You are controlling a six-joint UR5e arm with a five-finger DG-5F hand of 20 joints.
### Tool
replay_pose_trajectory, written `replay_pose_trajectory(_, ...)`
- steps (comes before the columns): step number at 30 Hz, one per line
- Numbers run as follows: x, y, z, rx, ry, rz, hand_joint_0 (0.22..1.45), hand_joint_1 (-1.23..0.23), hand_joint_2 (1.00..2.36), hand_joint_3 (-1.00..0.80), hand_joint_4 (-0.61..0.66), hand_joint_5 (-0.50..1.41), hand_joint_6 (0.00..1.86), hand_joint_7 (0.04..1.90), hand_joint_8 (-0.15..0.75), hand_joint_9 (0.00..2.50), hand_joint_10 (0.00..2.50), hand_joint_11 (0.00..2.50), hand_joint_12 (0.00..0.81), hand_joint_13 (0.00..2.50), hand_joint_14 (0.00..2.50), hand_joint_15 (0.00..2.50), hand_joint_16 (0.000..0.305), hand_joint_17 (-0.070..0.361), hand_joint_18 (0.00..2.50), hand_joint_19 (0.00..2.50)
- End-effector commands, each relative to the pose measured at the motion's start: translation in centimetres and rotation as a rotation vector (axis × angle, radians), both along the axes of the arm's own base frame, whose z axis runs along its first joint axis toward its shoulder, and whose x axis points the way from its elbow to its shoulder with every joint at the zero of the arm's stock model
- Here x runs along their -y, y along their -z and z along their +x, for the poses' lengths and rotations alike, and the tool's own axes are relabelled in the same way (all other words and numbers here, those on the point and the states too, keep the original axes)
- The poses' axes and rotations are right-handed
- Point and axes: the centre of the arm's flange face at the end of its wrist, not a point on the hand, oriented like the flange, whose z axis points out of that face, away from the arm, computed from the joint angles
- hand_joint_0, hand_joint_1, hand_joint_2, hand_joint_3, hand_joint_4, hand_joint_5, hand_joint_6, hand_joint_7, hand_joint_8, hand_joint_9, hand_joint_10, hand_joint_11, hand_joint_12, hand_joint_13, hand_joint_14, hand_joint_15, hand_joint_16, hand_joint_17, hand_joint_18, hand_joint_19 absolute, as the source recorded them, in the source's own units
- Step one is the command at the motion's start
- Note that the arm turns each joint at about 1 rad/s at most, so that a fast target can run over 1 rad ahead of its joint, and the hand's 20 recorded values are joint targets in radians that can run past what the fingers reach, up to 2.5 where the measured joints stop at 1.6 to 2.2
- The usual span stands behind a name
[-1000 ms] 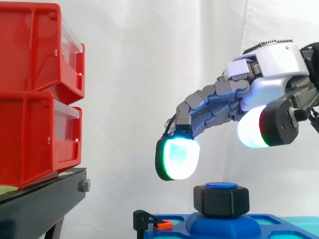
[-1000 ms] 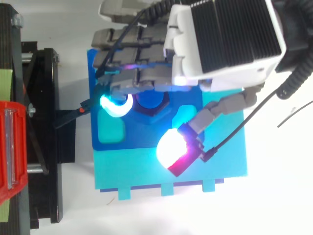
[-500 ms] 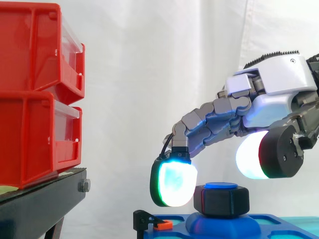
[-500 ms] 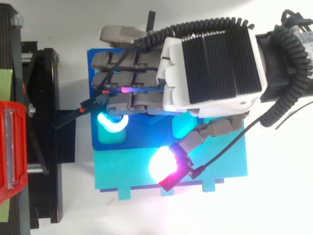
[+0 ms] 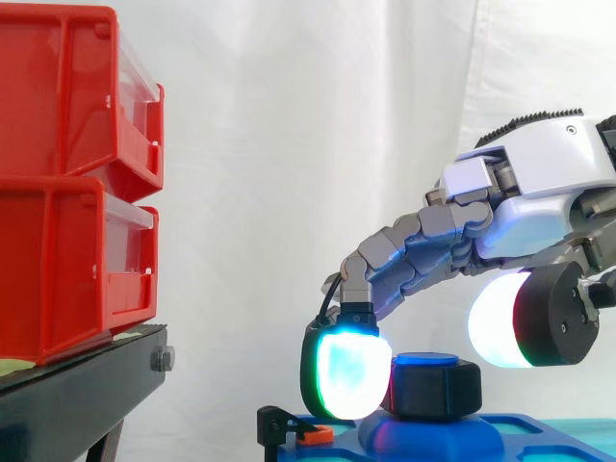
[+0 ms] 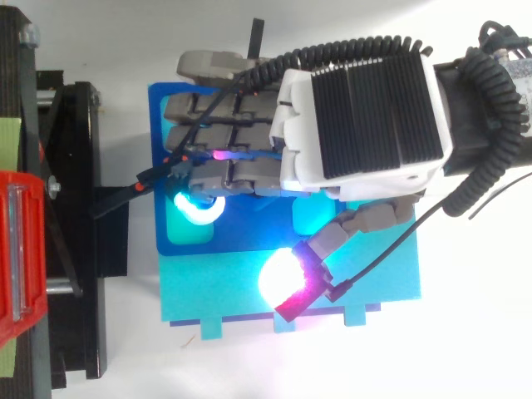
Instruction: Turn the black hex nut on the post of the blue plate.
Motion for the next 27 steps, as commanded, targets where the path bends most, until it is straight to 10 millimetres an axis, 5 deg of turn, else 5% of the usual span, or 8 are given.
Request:
replay_pose_trajectory(1, 0.5, 0.0, -0.1, -0.001, 0.001, -0.004, 0.48, -0.46, 1.00, -0.50, 0.30, -0.15, 0.50, 0.94, 0.287, 0.40, 0.00, 0.01, 0.382, 0.07, 0.00, 0.00, 0.059, 0.132, 0.00, 0.03)
replay_pose_trajectory(27, 3.4, 0.0, -0.7, 0.009, -0.013, -0.023, 0.48, -0.47, 1.00, -0.50, 0.30, -0.15, 0.50, 0.93, 0.284, 0.40, 0.00, 0.01, 0.380, 0.07, 0.00, 0.00, 0.058, 0.130, 0.00, 0.03)
